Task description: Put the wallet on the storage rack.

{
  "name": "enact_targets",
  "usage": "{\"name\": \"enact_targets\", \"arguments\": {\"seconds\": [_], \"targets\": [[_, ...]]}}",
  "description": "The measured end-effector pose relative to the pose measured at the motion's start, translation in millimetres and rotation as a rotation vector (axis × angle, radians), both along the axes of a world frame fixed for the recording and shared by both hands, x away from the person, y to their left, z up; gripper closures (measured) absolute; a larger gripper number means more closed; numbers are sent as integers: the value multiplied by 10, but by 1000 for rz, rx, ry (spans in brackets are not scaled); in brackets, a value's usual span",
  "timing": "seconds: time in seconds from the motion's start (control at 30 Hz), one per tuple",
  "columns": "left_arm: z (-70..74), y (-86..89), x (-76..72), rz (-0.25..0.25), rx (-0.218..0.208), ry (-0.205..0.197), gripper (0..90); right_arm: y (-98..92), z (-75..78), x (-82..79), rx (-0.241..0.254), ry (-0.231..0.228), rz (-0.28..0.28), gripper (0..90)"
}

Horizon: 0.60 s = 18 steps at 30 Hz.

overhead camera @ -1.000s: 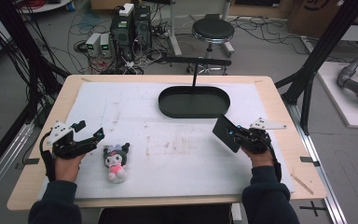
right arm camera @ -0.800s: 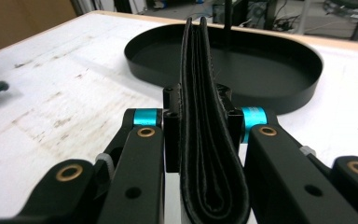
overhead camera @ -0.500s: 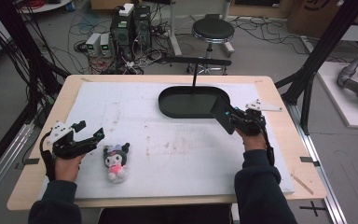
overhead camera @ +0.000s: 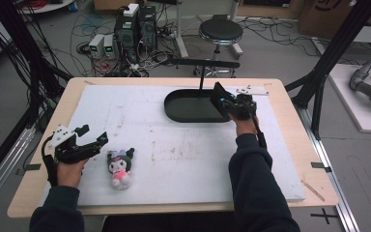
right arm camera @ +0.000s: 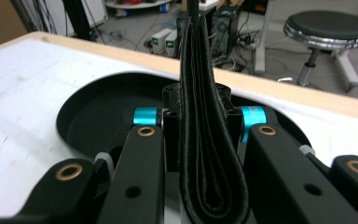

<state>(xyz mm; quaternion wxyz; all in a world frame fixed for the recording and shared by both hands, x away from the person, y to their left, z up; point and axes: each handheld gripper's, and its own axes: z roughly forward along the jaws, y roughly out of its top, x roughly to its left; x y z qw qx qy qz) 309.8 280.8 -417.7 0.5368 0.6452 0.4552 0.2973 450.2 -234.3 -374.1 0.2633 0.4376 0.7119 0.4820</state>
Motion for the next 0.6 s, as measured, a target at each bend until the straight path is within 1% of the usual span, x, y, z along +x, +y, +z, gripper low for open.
{"name": "enact_targets", "arguments": {"seconds": [0.07, 0.1, 0.13, 0.17, 0.23, 0.27, 0.3, 0.33, 0.4, 0.43, 0.47, 0.53, 0.57, 0.6], "targets": [[-1, 8, 3, 1, -2, 2, 197, 80, 3, 67, -9, -5, 4, 772], [-2, 8, 2, 4, -6, 3, 197, 171, 1, 124, -31, -6, 10, 772], [-1, 14, 1, 4, -5, 2, 197, 208, -2, 156, -49, -8, 12, 772], [-1, 17, 0, 5, -5, 1, 197, 208, -2, 156, -49, -8, 12, 772], [0, 23, -6, 7, -8, 1, 197, 279, -16, 198, -60, -12, 12, 772], [-1, 28, -8, 5, -7, 1, 197, 327, -31, 236, -93, -20, -1, 772], [-1, 31, -10, 6, -7, 1, 197, 327, -31, 236, -93, -20, -1, 772], [-2, 33, -13, 6, -7, 2, 197, 341, -41, 256, -121, -24, -8, 772], [-4, 33, -15, 5, -7, 2, 197, 350, -64, 294, -176, -31, -44, 772], [-4, 33, -15, 5, -6, 1, 197, 340, -78, 311, -192, -34, -66, 772], [-4, 33, -16, 4, -6, 1, 197, 301, -116, 352, -214, -36, -109, 772], [-5, 34, -14, 4, -6, 2, 197, 260, -155, 395, -225, -29, -141, 772], [-7, 34, -13, 5, -8, 2, 197, 260, -155, 395, -225, -29, -141, 772], [-7, 32, -14, 5, -8, 3, 197, 239, -175, 416, -238, -30, -148, 772]]}}
